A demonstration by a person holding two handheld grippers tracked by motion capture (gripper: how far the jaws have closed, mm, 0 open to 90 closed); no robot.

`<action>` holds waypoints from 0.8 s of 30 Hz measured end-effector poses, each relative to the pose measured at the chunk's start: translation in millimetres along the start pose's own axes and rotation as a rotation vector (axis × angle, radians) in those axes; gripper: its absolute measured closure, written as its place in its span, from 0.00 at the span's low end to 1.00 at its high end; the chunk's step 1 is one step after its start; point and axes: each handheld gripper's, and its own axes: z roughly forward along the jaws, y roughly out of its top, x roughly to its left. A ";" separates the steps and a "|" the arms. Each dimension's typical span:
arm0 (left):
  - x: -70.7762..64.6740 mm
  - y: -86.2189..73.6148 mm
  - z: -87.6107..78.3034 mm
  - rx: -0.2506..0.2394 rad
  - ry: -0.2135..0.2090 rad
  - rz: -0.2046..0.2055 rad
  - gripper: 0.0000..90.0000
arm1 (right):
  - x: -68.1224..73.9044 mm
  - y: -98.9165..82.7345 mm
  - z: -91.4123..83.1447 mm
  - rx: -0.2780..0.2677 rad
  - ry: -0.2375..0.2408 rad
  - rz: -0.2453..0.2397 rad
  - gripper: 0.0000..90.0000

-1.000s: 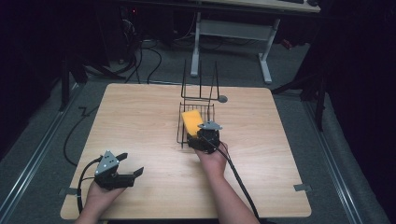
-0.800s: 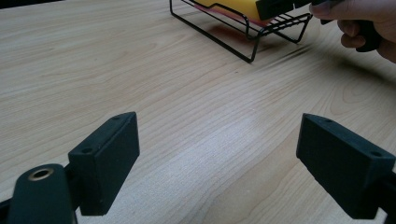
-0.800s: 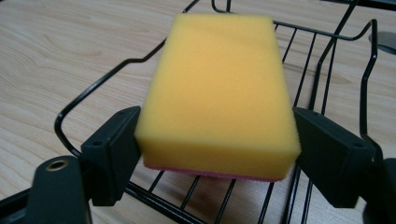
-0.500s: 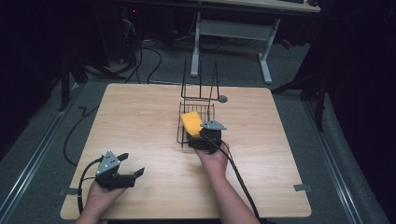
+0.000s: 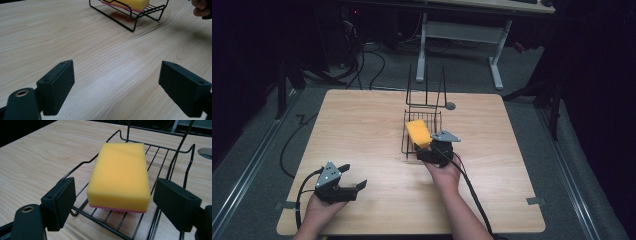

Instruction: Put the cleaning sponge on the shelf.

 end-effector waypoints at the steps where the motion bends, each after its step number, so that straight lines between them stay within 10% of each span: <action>1: -0.1 0.0 0.2 -0.002 0.001 0.001 0.16 | -2.0 -2.6 -3.2 -0.006 0.006 -0.006 0.21; 24: -0.8 -1.2 3.6 0.021 0.006 0.010 0.16 | -41.2 -45.8 -75.5 -0.025 0.002 -0.063 0.22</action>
